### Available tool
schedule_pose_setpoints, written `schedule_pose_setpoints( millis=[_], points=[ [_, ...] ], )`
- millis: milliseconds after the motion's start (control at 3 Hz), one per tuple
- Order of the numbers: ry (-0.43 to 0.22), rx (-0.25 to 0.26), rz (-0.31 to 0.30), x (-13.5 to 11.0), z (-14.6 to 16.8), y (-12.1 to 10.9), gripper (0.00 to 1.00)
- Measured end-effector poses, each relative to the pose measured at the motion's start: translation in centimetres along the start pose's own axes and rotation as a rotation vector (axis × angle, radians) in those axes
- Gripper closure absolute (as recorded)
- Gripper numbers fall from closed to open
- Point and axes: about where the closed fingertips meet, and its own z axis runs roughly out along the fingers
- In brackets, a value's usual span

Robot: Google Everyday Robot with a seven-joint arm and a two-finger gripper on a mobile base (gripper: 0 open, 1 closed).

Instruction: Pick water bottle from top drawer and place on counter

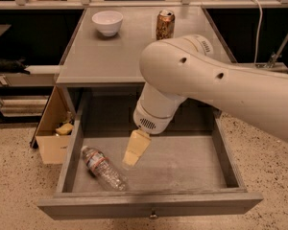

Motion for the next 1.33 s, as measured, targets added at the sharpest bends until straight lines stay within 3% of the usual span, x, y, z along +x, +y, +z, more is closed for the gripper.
schedule_pose_setpoints(
  millis=[333, 667, 1000, 1333],
  points=[
    [0.009, 0.005, 0.013, 0.9, 3.1, -2.3, 0.0],
    [0.018, 0.043, 0.026, 2.2, 10.7, -9.7, 0.0],
    [0.032, 0.033, 0.051, 2.7, 16.7, -14.3, 0.0],
    [0.043, 0.019, 0.07, 3.1, 20.7, -16.9, 0.0]
  ],
)
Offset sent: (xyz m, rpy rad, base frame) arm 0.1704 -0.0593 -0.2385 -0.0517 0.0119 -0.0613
